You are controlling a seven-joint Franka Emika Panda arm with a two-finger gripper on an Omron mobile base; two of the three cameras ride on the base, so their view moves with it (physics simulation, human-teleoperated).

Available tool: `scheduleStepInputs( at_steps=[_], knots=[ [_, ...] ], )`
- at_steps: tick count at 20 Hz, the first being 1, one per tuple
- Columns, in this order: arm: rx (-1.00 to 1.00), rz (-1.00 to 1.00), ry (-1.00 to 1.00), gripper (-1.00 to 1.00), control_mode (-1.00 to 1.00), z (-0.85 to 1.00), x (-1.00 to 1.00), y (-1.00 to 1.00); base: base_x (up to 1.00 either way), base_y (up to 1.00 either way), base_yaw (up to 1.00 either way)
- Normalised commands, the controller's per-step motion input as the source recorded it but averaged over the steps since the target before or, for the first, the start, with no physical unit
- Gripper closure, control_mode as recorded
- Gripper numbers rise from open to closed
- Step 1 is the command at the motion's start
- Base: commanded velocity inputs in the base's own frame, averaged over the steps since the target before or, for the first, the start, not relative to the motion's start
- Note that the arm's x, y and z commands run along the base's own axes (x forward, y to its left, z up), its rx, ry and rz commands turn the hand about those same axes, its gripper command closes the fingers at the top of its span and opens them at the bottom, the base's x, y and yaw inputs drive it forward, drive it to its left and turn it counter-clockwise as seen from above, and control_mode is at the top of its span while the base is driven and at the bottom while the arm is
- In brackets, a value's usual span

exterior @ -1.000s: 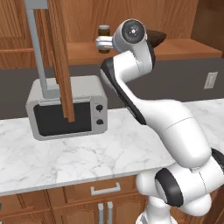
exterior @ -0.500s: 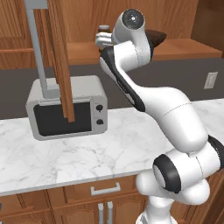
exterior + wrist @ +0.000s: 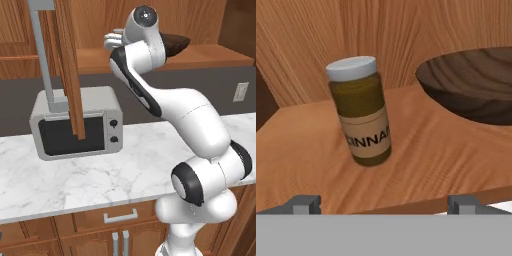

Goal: Take the cinnamon bottle from the cabinet and place it on the dining table, next to the plate with the cupcake. Then take the chocolate from the dining counter and place it on the cupcake plate.

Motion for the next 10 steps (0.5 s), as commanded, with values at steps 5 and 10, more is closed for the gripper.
scheduleStepInputs(
  at_steps=[5, 10],
  knots=[
    [-0.01, 0.03, 0.00, -1.00, -1.00, -0.12, 0.26, 0.11, 0.00, 0.00, 0.00],
    [-0.06, 0.06, 0.00, -1.00, -1.00, -0.14, 0.24, 0.06, 0.00, 0.00, 0.00]
  ],
)
